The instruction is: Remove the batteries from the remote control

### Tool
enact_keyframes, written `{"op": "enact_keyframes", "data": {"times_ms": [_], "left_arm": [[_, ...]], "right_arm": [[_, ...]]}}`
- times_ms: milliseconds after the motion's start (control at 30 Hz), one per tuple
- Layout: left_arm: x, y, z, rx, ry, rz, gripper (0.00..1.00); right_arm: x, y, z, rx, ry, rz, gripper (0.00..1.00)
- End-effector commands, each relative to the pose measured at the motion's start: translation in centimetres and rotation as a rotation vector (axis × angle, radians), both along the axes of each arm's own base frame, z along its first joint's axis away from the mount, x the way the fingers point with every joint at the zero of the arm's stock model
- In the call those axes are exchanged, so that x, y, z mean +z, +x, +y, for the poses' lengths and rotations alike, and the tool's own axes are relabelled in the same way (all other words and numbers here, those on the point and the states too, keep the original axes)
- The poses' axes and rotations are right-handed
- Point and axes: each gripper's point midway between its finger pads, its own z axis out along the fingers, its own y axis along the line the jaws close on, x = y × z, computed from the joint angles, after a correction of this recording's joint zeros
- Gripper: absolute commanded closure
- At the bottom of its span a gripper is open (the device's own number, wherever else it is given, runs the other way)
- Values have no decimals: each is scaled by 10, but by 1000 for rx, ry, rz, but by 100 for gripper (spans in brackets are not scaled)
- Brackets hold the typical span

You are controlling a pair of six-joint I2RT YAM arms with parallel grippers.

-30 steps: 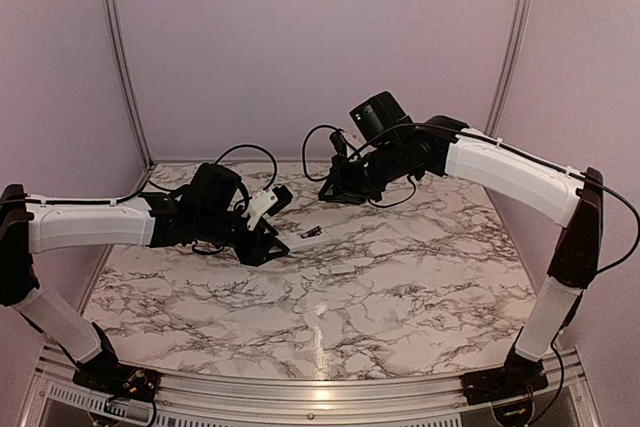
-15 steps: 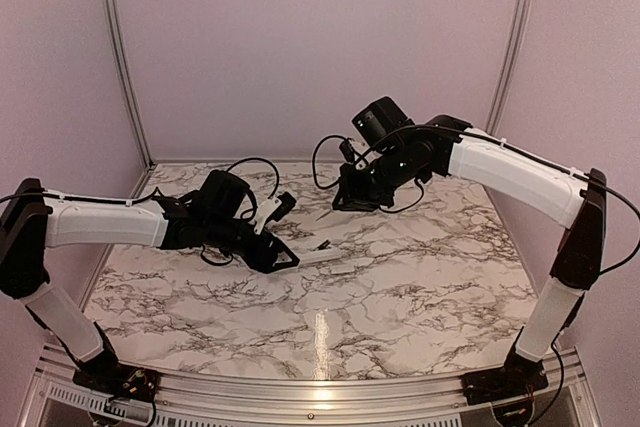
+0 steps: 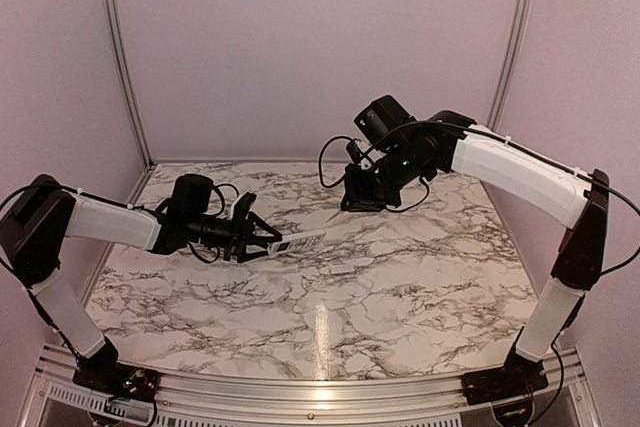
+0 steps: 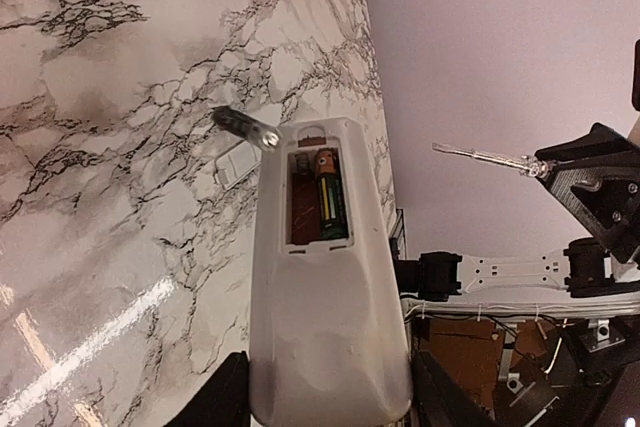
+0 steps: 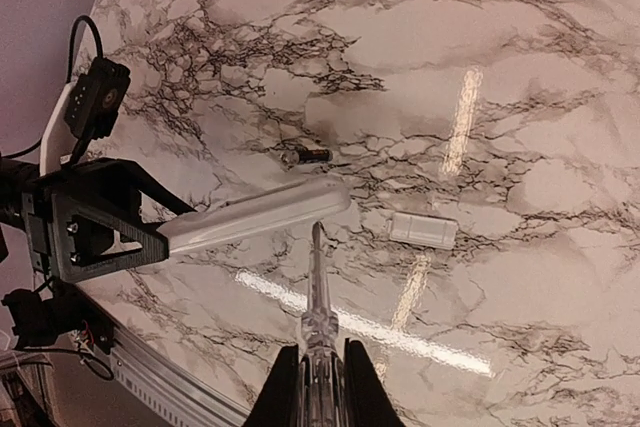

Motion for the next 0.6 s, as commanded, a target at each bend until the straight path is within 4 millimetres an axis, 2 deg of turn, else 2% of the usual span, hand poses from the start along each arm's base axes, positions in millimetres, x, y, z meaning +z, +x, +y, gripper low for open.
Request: {"op": "enact_keyframes", "data": {"times_ms": [0, 100, 233, 333, 367, 433, 500, 567], "left_arm": [[30, -3, -9, -29, -188, 187, 90], [37, -5, -11, -35, -255, 252, 90], [38, -6, -10, -27, -262, 278, 91], [53, -4, -11, -58, -267, 161, 92], [51, -2, -11, -64, -218, 101, 92], [34, 6, -6, -71, -26, -40, 93], [9, 4, 9, -97, 176, -101, 96], [-2, 11, 21, -89, 290, -209, 96]], "right_arm": [[26, 1, -3, -24, 30, -42, 100], [27, 2, -3, -26, 34, -44, 100], [29, 3, -2, -29, 42, -45, 100], [34, 4, -1, -29, 53, -54, 100], [37, 5, 0, -27, 59, -62, 100], [44, 6, 0, -24, 68, -77, 100], [52, 6, 1, -13, 81, -89, 100], [53, 5, 2, 3, 88, -82, 100]]}}
